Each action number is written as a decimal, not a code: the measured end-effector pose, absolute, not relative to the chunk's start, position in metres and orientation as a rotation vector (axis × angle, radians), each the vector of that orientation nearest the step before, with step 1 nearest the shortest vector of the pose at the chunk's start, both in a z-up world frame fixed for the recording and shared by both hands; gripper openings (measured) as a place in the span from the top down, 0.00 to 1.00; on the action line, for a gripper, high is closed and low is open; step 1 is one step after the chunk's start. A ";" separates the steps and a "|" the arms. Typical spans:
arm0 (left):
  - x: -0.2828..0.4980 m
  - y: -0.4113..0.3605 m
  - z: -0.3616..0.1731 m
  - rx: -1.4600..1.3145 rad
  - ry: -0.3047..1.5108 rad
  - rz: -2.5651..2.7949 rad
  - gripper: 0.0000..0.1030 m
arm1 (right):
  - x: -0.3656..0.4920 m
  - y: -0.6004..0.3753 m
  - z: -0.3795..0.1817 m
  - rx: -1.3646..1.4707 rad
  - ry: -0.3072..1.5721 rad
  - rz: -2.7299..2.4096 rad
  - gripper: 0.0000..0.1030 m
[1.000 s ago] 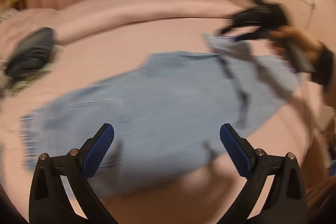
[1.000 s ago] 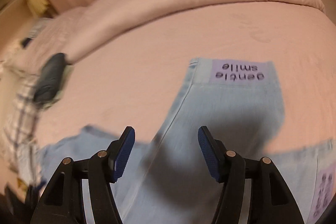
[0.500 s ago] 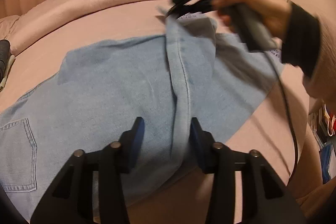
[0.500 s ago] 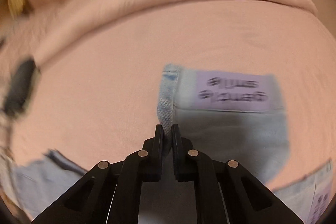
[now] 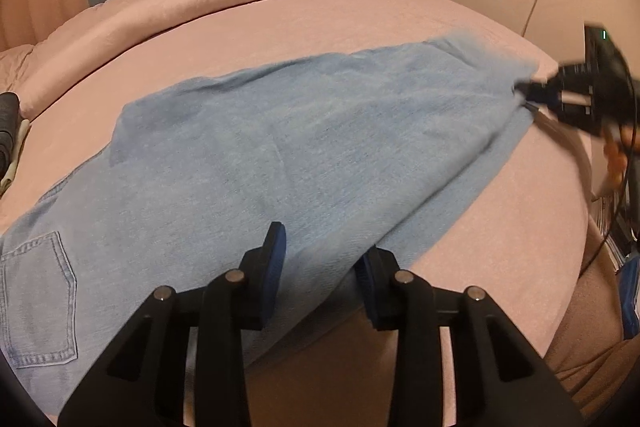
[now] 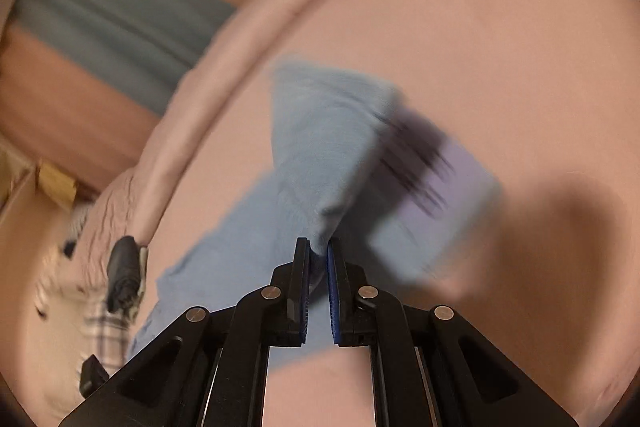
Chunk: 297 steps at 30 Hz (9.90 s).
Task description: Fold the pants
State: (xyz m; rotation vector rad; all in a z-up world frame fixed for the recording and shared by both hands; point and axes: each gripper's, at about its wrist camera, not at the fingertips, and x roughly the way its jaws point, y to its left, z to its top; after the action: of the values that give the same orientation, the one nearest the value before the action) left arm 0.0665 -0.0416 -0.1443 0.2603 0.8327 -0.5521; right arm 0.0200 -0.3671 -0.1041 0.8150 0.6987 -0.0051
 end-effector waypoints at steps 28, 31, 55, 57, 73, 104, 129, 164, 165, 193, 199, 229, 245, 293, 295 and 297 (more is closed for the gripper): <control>0.045 -0.054 -0.150 0.454 0.793 -0.542 0.84 | 0.001 -0.411 -0.116 0.846 0.634 -0.029 0.93; 0.044 -0.050 -0.145 0.473 0.794 -0.550 0.77 | -0.011 -0.420 -0.111 0.899 0.636 -0.051 0.93; 0.055 0.027 -0.142 0.130 0.903 -0.461 0.55 | 0.008 -0.347 -0.064 0.439 0.780 0.018 0.79; 0.059 0.034 -0.136 0.154 0.868 -0.408 0.55 | 0.019 -0.311 -0.063 0.411 0.792 0.185 0.79; 0.091 0.116 -0.137 -0.007 0.842 -0.215 0.25 | 0.073 -0.164 -0.041 0.132 0.965 0.624 0.51; 0.172 0.119 -0.152 -0.081 0.828 -0.282 0.42 | 0.238 -0.033 -0.083 -0.068 1.295 0.681 0.52; 0.172 0.116 -0.154 -0.029 0.828 -0.259 0.41 | 0.174 -0.119 -0.051 -0.093 1.100 0.686 0.94; 0.146 0.094 -0.134 0.003 0.829 -0.166 0.22 | -0.002 -0.426 -0.068 0.531 0.760 0.013 0.58; 0.139 0.090 -0.130 -0.016 0.818 -0.181 0.22 | -0.008 -0.429 -0.070 0.545 0.758 0.000 0.50; 0.110 -0.091 -0.150 -0.171 1.020 -0.621 0.16 | 0.001 -0.447 -0.100 0.772 0.594 0.044 0.78; 0.116 -0.085 -0.147 -0.240 1.051 -0.625 0.16 | -0.001 -0.416 -0.066 0.558 0.530 0.065 0.85; 0.154 -0.020 -0.136 -0.657 0.911 -0.624 0.89 | -0.011 -0.159 -0.062 -0.170 0.555 0.435 0.85; 0.163 0.041 -0.174 -0.680 0.998 -0.416 0.86 | 0.018 -0.105 -0.092 -0.206 0.731 0.560 0.68; 0.135 -0.017 -0.167 -0.198 0.996 -0.537 0.69 | 0.028 -0.244 -0.070 -0.005 0.819 0.288 0.91; 0.135 -0.017 -0.167 -0.198 0.997 -0.533 0.69 | 0.031 -0.245 -0.078 0.006 0.842 0.284 0.91; 0.135 -0.017 -0.167 -0.194 0.999 -0.528 0.69 | 0.029 -0.247 -0.082 0.019 0.836 0.285 0.91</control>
State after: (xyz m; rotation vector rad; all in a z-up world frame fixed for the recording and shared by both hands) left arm 0.1347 -0.0174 -0.1665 -0.1938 0.9988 -0.5280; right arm 0.0291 -0.2468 -0.0817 0.0193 0.8362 0.2854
